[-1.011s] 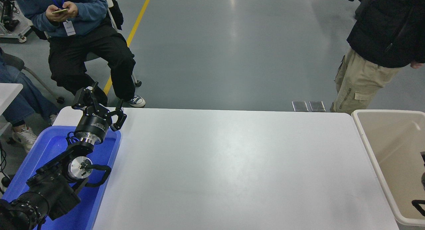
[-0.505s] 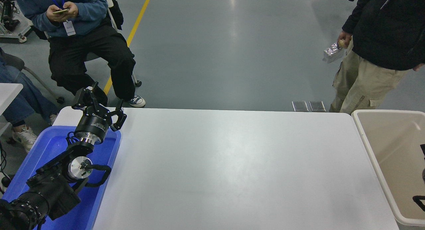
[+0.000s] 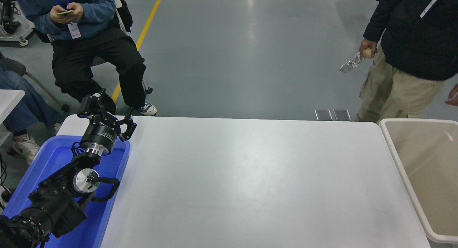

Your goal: Dispose of the paper cup in the dustbin

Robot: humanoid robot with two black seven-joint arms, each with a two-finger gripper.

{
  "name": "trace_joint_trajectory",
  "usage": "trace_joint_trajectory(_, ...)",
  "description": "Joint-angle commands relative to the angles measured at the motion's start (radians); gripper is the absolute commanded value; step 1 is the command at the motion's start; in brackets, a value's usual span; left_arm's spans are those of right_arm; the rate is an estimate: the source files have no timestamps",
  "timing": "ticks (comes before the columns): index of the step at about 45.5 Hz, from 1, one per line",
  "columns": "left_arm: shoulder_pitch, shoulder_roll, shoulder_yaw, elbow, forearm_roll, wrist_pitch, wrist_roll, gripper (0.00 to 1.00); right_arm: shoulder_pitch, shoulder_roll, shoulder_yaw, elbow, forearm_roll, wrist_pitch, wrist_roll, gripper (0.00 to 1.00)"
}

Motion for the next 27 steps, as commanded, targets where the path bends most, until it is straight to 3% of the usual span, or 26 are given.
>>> trace_joint_trajectory(1,0.000,0.000,0.000,0.000,0.000,0.000,0.000,1.00,-0.068,-0.080,0.309,0.351,-0.034,0.028,0.037,0.99)
trace_joint_trajectory(20,0.000,0.000,0.000,0.000,0.000,0.000,0.000,1.00,-0.310,0.128,0.744,0.656,-0.249,0.055,0.095,0.99)
trace_joint_trajectory(27,0.000,0.000,0.000,0.000,0.000,0.000,0.000,1.00,-0.347,0.223,0.812,0.687,-0.347,0.054,0.099,0.99)
